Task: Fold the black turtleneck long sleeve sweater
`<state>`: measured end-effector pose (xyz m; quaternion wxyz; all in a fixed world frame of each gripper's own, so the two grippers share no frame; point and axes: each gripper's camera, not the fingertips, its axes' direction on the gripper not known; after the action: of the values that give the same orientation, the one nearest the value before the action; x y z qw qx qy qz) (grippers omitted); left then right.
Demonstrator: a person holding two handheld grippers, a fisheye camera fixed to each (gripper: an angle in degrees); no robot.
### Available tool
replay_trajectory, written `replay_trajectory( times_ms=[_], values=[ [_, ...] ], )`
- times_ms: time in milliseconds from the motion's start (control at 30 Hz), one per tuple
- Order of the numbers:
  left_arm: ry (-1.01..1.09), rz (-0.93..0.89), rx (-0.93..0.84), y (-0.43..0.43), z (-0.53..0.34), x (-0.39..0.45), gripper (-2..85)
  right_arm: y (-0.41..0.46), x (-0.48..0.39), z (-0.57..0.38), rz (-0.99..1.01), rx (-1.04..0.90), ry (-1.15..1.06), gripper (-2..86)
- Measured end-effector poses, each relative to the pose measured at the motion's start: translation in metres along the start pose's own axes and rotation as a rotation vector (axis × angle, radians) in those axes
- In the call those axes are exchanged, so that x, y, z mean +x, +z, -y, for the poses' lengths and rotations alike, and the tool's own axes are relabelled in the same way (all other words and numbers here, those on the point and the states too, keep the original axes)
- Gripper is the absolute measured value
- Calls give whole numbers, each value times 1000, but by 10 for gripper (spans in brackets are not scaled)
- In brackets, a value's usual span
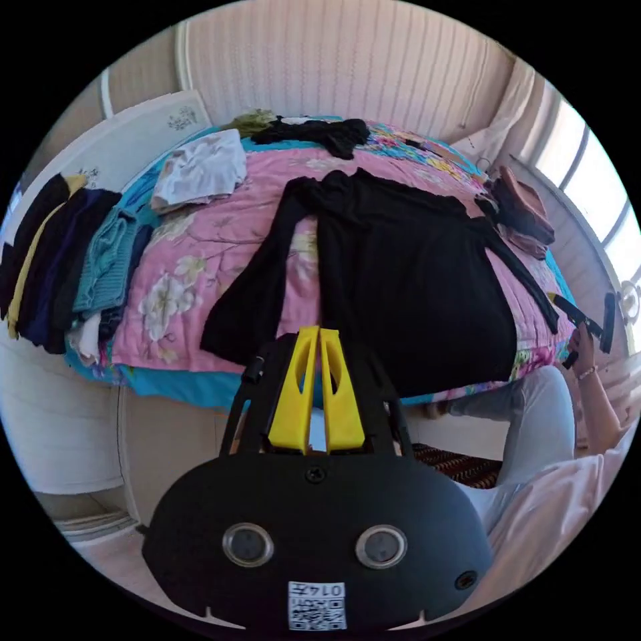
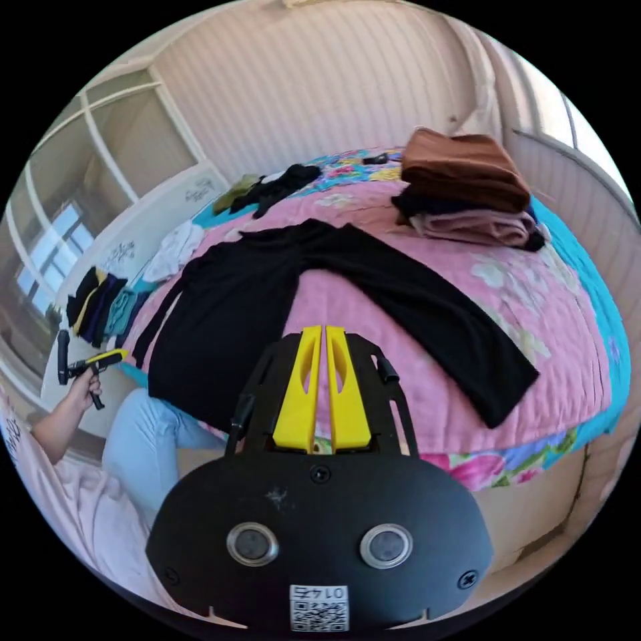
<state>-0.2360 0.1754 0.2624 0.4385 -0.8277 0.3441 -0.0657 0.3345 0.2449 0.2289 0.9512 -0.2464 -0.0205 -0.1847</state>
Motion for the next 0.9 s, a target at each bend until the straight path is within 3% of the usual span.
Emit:
replay_trajectory(
  times_ms=[233,400,533,667,733,900],
  values=[
    [-250,-42,70,5,-72,-145,53,116,-263,141,206,-179,-583,44],
    [-335,-158,141,10,-81,-201,61,188,-428,184,414,-315,-772,65],
    [-361,-230,165,17,-76,-248,65,244,-536,171,375,-400,-927,88],
    [-303,-269,99,24,-69,-275,47,290,-582,174,322,-453,-880,85],
    [-278,-271,99,21,-72,-287,22,319,-597,180,269,-529,-855,39],
    [-224,-257,158,-3,-74,-301,-3,305,-612,214,299,-515,-845,-5]
  ],
)
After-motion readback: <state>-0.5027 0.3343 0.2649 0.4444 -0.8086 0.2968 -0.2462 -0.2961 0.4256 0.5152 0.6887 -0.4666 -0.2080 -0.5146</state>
